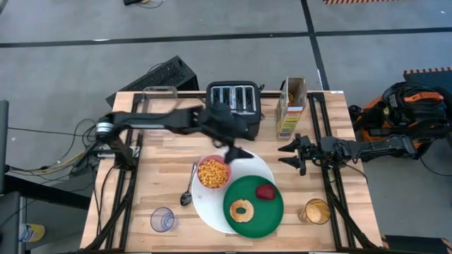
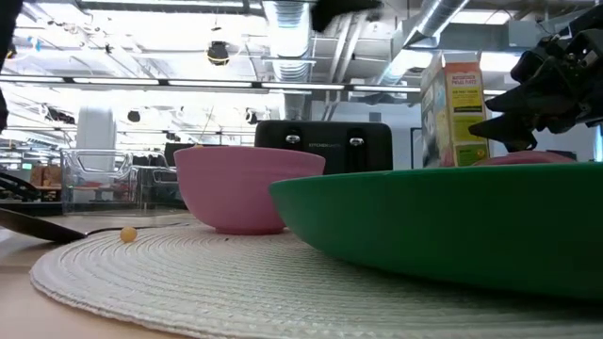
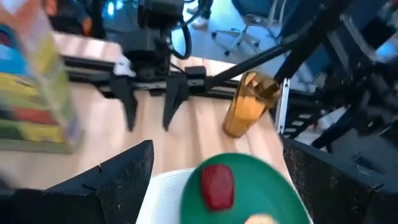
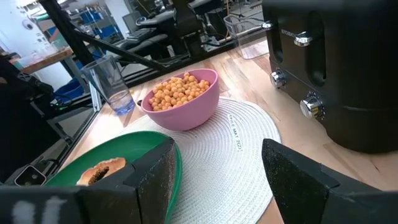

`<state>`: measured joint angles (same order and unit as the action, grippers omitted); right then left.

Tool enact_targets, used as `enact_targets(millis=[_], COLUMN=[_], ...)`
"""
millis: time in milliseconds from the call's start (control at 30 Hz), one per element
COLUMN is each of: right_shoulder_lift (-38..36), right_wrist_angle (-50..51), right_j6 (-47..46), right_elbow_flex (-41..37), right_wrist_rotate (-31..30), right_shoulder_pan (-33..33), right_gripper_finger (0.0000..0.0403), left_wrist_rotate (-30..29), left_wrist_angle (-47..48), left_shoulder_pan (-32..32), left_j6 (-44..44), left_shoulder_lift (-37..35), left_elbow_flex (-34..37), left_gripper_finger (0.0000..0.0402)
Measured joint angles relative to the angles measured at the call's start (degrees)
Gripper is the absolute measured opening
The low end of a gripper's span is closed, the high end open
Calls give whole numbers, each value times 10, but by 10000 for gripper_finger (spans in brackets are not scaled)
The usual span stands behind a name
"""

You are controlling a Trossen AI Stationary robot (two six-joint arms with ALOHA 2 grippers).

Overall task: Arrange a breakfast setting
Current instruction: Return to Home Position

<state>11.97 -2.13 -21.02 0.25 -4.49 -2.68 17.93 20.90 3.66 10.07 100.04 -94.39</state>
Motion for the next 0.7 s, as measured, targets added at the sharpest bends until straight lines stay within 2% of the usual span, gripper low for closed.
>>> enact_targets(millis=[233,367,533,700], right_shoulder_lift=[0,0,0,0], right_wrist_angle=[0,0,0,0], right_j6=[0,0,0,0], right_elbow_flex=[0,0,0,0], right_wrist_rotate=[0,0,0,0], right_shoulder_pan=[0,0,0,0], right_gripper_finger=[260,260,260,260], left_wrist_rotate=[-62,-110,-169,-190], left_wrist_angle=[178,206,194,114], left_shoulder_pan=[-19,-39,-45,-83], left_j6=[-100,-109,-83,-71], left_shoulder_lift=[-134,-221,-369,-516], left_elbow_flex=[0,30,128,304], left_gripper_finger=[344,344,344,344])
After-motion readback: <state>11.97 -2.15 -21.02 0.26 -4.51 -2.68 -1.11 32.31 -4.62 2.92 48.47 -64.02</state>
